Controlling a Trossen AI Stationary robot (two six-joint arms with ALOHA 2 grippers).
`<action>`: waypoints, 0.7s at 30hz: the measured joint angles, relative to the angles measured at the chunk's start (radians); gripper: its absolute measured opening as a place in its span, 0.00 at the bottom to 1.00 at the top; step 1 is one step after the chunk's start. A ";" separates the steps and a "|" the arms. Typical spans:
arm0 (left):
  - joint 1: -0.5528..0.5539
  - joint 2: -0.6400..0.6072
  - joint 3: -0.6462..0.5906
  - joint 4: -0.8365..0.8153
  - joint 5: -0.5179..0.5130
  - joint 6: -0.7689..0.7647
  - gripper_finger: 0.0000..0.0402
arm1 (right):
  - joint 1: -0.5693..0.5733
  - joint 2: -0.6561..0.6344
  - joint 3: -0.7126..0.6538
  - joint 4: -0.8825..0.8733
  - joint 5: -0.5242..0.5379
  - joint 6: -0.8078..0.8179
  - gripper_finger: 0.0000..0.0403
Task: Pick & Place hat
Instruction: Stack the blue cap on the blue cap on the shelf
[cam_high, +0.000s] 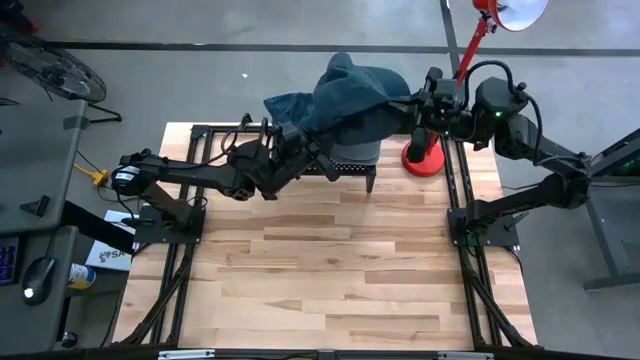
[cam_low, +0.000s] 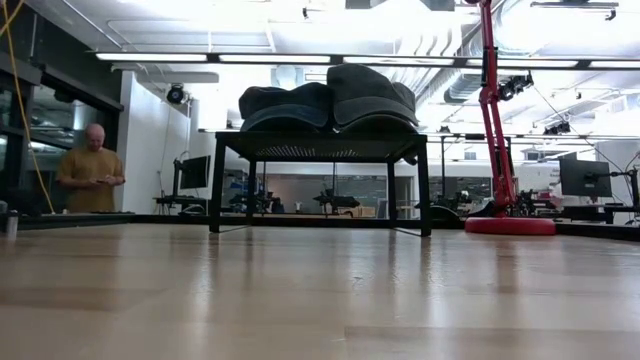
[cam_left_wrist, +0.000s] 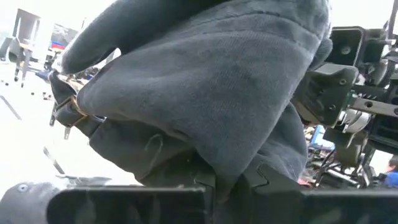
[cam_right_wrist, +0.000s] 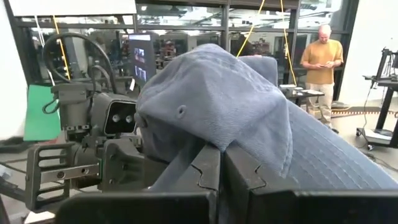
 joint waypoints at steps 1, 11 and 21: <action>0.000 0.000 0.000 0.000 -0.001 0.011 0.03 | 0.000 -0.001 0.000 -0.006 -0.001 -0.014 0.00; 0.000 -0.094 0.021 -0.199 0.002 0.041 0.01 | 0.000 -0.054 0.000 -0.187 -0.053 -0.153 0.10; 0.000 -0.118 0.246 -0.827 0.158 -0.095 0.00 | 0.000 -0.068 0.000 -0.336 -0.259 -0.352 0.37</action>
